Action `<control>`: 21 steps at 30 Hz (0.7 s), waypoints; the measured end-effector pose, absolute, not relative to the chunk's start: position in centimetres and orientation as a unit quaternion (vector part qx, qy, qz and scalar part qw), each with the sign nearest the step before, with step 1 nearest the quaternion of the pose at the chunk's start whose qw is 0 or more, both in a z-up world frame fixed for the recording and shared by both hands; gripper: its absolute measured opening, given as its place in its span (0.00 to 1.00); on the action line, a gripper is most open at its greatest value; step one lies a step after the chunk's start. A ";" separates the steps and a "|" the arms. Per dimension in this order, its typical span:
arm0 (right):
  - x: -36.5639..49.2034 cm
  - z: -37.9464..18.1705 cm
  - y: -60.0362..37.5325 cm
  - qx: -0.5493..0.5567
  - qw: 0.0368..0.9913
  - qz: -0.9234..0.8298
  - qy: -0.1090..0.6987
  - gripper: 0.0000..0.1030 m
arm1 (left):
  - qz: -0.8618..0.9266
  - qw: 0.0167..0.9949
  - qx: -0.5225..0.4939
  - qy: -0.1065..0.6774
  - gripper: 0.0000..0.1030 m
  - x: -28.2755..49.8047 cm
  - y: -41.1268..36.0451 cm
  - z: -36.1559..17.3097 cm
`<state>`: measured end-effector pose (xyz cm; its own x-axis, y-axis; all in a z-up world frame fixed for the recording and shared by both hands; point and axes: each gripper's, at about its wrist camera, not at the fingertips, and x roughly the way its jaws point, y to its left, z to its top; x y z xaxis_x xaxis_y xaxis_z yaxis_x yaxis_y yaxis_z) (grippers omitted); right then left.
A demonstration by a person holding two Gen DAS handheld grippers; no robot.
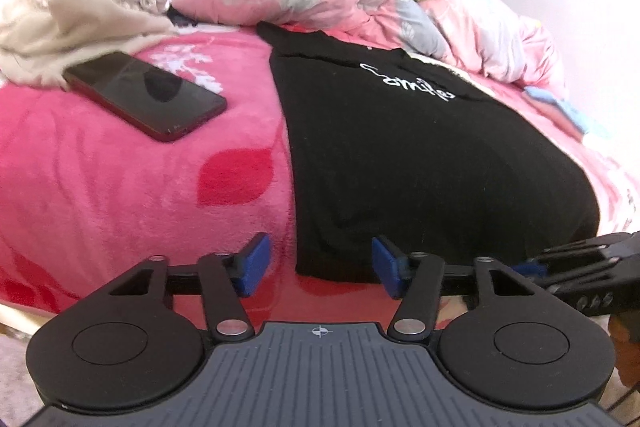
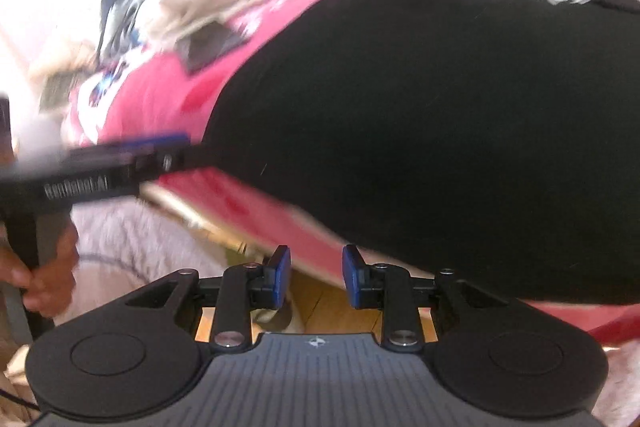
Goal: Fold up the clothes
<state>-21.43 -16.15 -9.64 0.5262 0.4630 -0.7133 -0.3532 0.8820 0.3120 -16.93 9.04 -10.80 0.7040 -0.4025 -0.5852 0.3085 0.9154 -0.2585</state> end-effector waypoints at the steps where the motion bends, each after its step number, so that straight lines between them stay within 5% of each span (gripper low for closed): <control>1: -21.3 -9.2 -16.6 0.068 0.875 0.229 0.422 0.30 | -0.196 0.917 -0.084 0.338 0.48 -16.6 9.3 -11.0; 4: -21.1 -8.9 -16.8 0.065 0.880 0.219 0.416 0.30 | -0.204 0.905 -0.126 0.351 0.36 -16.0 10.3 -11.6; 6: -21.1 -9.3 -16.6 0.063 0.880 0.216 0.419 0.30 | -0.217 0.892 -0.157 0.364 0.14 -15.7 11.0 -11.8; 8: -21.2 -9.6 -16.4 0.064 0.879 0.213 0.422 0.30 | -0.243 0.868 -0.200 0.383 0.09 -15.8 11.6 -11.6; 18: -21.7 -9.2 -17.0 0.062 0.886 0.215 0.407 0.30 | -0.283 0.810 -0.343 0.383 0.00 -16.1 14.7 -10.8; 21: -22.0 -8.6 -16.4 0.046 0.890 0.234 0.389 0.30 | -0.260 0.826 -0.319 0.386 0.01 -15.8 14.6 -10.6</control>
<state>-22.03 -16.41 -8.63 0.5870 0.4526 -0.6712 -0.3816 0.8859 0.2637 -15.83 14.61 -10.64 0.5672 -0.6756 -0.4711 0.1831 0.6611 -0.7276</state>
